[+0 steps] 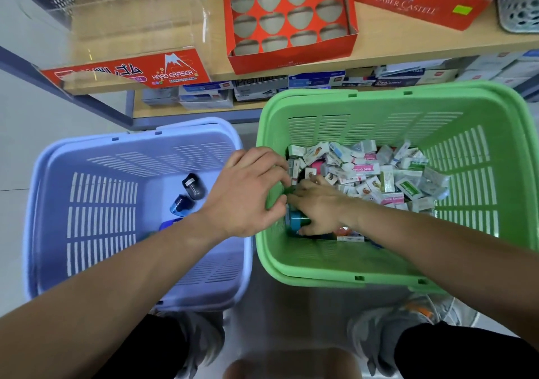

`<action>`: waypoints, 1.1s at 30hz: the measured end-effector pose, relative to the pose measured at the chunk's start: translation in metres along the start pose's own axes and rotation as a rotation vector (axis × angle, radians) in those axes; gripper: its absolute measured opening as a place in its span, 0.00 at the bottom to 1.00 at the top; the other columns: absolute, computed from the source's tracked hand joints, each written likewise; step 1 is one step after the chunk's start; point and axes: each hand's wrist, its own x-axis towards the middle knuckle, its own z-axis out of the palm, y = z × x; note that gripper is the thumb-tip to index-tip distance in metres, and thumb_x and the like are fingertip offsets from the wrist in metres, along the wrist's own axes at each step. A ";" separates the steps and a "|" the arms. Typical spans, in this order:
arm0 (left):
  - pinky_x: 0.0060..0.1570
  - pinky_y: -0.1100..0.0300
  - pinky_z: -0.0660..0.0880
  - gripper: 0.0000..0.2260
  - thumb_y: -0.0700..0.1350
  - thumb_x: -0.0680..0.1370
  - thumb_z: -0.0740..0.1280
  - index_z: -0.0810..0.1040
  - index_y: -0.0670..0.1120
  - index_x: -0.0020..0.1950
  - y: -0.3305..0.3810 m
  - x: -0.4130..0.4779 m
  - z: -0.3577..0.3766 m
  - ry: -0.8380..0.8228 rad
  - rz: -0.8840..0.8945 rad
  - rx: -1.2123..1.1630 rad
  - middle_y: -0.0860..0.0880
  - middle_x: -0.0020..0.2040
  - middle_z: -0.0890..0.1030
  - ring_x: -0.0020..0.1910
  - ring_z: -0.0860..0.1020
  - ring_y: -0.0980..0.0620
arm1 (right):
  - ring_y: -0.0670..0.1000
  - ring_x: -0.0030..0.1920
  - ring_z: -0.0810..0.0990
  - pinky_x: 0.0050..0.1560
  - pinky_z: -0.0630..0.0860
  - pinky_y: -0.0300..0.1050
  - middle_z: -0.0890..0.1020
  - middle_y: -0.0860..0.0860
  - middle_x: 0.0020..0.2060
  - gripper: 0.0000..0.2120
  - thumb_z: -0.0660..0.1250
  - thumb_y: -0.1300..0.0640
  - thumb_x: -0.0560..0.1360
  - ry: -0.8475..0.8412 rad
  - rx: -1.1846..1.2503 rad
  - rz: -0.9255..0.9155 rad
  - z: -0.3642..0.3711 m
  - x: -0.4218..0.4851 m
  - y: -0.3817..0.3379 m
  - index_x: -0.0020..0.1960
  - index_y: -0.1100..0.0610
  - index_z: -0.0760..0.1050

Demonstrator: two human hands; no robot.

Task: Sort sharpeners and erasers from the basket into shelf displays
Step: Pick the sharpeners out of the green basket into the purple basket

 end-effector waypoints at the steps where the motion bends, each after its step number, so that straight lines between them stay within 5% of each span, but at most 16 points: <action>1: 0.61 0.52 0.64 0.13 0.55 0.73 0.63 0.81 0.51 0.51 0.000 0.000 0.000 0.002 0.002 -0.003 0.54 0.57 0.79 0.63 0.72 0.51 | 0.52 0.61 0.68 0.68 0.62 0.57 0.77 0.45 0.54 0.30 0.68 0.36 0.70 -0.017 0.013 -0.013 0.002 -0.001 0.000 0.68 0.46 0.67; 5: 0.60 0.51 0.65 0.12 0.54 0.73 0.63 0.82 0.51 0.50 -0.001 0.001 0.000 0.009 0.011 -0.015 0.54 0.57 0.79 0.63 0.72 0.50 | 0.51 0.61 0.69 0.70 0.59 0.54 0.76 0.45 0.53 0.22 0.65 0.40 0.70 -0.082 0.062 -0.011 0.001 -0.001 -0.004 0.62 0.45 0.70; 16: 0.60 0.51 0.64 0.12 0.54 0.73 0.63 0.82 0.50 0.49 -0.002 0.001 0.000 -0.003 0.023 -0.002 0.53 0.57 0.80 0.63 0.72 0.49 | 0.50 0.61 0.65 0.68 0.58 0.53 0.75 0.41 0.56 0.25 0.70 0.40 0.68 -0.240 -0.038 -0.091 0.005 0.009 0.002 0.63 0.42 0.75; 26: 0.61 0.51 0.64 0.11 0.53 0.73 0.64 0.82 0.51 0.50 -0.001 -0.001 -0.001 -0.009 0.020 0.009 0.54 0.57 0.79 0.63 0.72 0.49 | 0.51 0.63 0.66 0.66 0.59 0.51 0.78 0.41 0.59 0.26 0.74 0.45 0.68 -0.203 -0.084 -0.152 0.005 0.004 0.006 0.65 0.42 0.76; 33: 0.61 0.52 0.65 0.13 0.55 0.73 0.63 0.81 0.52 0.52 0.000 0.000 -0.010 -0.091 0.010 0.046 0.54 0.55 0.79 0.61 0.73 0.49 | 0.50 0.52 0.73 0.58 0.68 0.49 0.76 0.43 0.43 0.23 0.74 0.40 0.68 -0.084 0.154 0.011 -0.022 -0.010 0.006 0.60 0.46 0.75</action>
